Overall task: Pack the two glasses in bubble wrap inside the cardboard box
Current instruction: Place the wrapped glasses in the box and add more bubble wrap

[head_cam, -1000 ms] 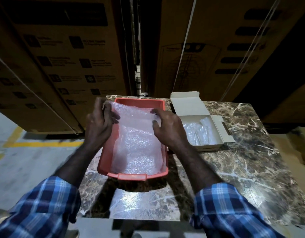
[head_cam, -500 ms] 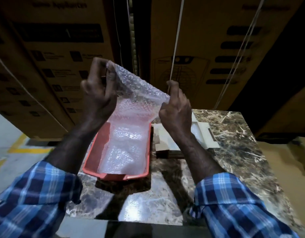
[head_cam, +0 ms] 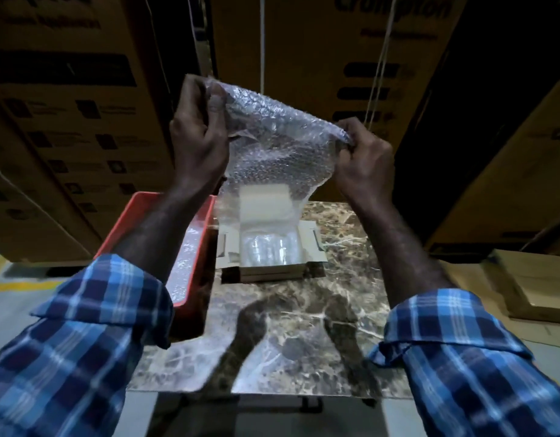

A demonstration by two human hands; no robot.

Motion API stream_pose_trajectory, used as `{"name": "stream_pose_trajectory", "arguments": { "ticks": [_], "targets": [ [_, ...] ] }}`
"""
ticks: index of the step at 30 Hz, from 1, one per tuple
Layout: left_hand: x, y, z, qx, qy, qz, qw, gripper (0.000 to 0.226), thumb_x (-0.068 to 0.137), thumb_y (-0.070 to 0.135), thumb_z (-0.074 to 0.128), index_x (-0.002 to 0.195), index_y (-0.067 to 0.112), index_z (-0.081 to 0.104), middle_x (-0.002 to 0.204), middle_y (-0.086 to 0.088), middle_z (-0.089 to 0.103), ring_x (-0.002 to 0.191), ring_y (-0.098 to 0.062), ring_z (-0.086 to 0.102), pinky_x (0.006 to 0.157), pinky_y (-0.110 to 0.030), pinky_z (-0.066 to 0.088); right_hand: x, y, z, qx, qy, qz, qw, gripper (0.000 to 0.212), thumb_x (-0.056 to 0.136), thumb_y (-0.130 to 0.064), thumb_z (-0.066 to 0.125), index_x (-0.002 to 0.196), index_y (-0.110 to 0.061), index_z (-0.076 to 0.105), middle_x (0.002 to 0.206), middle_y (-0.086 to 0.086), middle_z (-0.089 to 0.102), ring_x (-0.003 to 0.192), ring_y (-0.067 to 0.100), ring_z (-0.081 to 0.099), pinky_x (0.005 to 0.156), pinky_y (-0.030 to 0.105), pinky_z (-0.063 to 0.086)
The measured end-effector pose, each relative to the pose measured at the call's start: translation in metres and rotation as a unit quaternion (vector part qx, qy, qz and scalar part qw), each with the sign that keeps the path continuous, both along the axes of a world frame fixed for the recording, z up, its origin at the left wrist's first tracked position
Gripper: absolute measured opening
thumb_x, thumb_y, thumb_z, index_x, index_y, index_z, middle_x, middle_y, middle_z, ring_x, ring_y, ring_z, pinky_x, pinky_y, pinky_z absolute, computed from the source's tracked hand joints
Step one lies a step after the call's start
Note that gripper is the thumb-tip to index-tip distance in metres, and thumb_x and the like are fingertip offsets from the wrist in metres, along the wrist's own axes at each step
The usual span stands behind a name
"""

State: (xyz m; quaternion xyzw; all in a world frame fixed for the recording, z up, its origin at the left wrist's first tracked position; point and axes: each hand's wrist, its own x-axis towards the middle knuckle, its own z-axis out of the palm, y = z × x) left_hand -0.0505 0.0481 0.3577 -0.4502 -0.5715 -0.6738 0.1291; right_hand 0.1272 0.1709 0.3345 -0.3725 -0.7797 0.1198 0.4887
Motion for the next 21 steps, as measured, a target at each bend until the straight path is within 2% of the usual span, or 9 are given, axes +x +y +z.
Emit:
{"name": "stream_pose_trajectory", "arguments": {
  "ticks": [3, 5, 8, 10, 12, 15, 16, 18, 21],
  "targets": [
    [0.028, 0.019, 0.0, 0.002, -0.006, -0.025, 1.0, 0.013, 0.106, 0.017, 0.043, 0.095, 0.011, 0.046, 0.079, 0.013, 0.048, 0.071, 0.009, 0.052, 0.068, -0.014, 0.043, 0.034, 0.016, 0.0, -0.018, 0.009, -0.001, 1.0, 0.029, 0.092, -0.011, 0.055, 0.114, -0.02, 0.07, 0.101, 0.005, 0.073, 0.09, 0.025, 0.067, 0.068, 0.032, 0.049],
    [0.045, 0.026, -0.001, 0.009, -0.008, -0.036, 0.999, 0.011, 0.106, 0.017, 0.043, 0.098, 0.009, 0.046, 0.079, 0.014, 0.051, 0.071, 0.007, 0.054, 0.066, -0.019, 0.047, 0.052, 0.019, -0.001, -0.044, 0.042, 0.013, 0.998, 0.029, 0.09, -0.006, 0.054, 0.11, -0.016, 0.071, 0.097, 0.004, 0.073, 0.086, 0.019, 0.067, 0.066, 0.03, 0.047],
    [0.069, 0.029, -0.007, 0.034, -0.012, -0.047, 0.998, 0.006, 0.105, 0.009, 0.041, 0.099, 0.009, 0.045, 0.077, 0.027, 0.056, 0.073, 0.009, 0.053, 0.07, -0.012, 0.041, 0.075, 0.015, -0.008, -0.025, 0.069, 0.031, 0.997, 0.026, 0.086, -0.007, 0.052, 0.104, -0.011, 0.07, 0.09, 0.003, 0.071, 0.077, 0.016, 0.063, 0.064, 0.035, 0.048],
    [0.086, 0.024, -0.016, 0.048, -0.013, -0.043, 0.998, 0.011, 0.104, 0.006, 0.04, 0.098, 0.014, 0.045, 0.079, 0.029, 0.055, 0.072, 0.008, 0.051, 0.07, -0.013, 0.04, 0.09, 0.01, -0.018, -0.012, 0.077, 0.026, 0.997, 0.028, 0.083, -0.008, 0.049, 0.104, -0.009, 0.069, 0.089, 0.006, 0.068, 0.073, 0.017, 0.059, 0.061, 0.031, 0.043],
    [0.097, 0.017, -0.037, 0.045, -0.024, -0.041, 0.998, 0.016, 0.105, 0.01, 0.04, 0.095, 0.022, 0.044, 0.078, 0.021, 0.056, 0.072, 0.003, 0.052, 0.069, -0.023, 0.046, 0.106, 0.002, -0.033, 0.002, 0.078, 0.012, 0.997, 0.027, 0.083, -0.007, 0.05, 0.103, -0.008, 0.069, 0.088, 0.008, 0.067, 0.074, 0.018, 0.057, 0.062, 0.026, 0.037],
    [0.114, 0.001, -0.082, 0.005, -0.058, -0.059, 0.997, 0.015, 0.106, 0.027, 0.04, 0.095, 0.034, 0.045, 0.075, 0.003, 0.056, 0.074, -0.028, 0.061, 0.07, -0.051, 0.053, 0.13, -0.019, -0.068, 0.011, 0.073, -0.009, 0.997, 0.027, 0.081, -0.001, 0.054, 0.102, -0.004, 0.07, 0.093, 0.01, 0.069, 0.083, 0.017, 0.059, 0.07, 0.02, 0.036],
    [0.121, -0.006, -0.1, -0.018, -0.071, -0.058, 0.996, 0.015, 0.106, 0.029, 0.04, 0.095, 0.036, 0.046, 0.075, 0.007, 0.058, 0.073, -0.024, 0.062, 0.071, -0.053, 0.053, 0.138, -0.028, -0.083, 0.002, 0.07, -0.015, 0.997, 0.028, 0.079, 0.001, 0.055, 0.102, -0.003, 0.071, 0.095, 0.011, 0.07, 0.087, 0.016, 0.058, 0.074, 0.017, 0.036],
    [0.138, -0.024, -0.136, -0.053, -0.09, -0.061, 0.993, 0.017, 0.104, 0.033, 0.041, 0.095, 0.044, 0.05, 0.075, 0.016, 0.06, 0.069, -0.012, 0.059, 0.069, -0.046, 0.052, 0.156, -0.044, -0.116, -0.03, 0.057, -0.025, 0.998, 0.03, 0.077, 0.002, 0.056, 0.103, -0.002, 0.071, 0.102, 0.013, 0.07, 0.094, 0.016, 0.058, 0.081, 0.013, 0.039],
    [0.158, -0.048, -0.187, -0.125, -0.088, -0.081, 0.985, 0.02, 0.1, 0.039, 0.042, 0.092, 0.054, 0.051, 0.076, 0.023, 0.062, 0.061, -0.003, 0.054, 0.058, -0.029, 0.044, 0.179, -0.066, -0.169, -0.099, 0.029, -0.031, 0.994, 0.032, 0.086, -0.016, 0.051, 0.107, -0.004, 0.072, 0.109, 0.013, 0.071, 0.101, 0.024, 0.065, 0.09, 0.031, 0.049]
  ]
}}
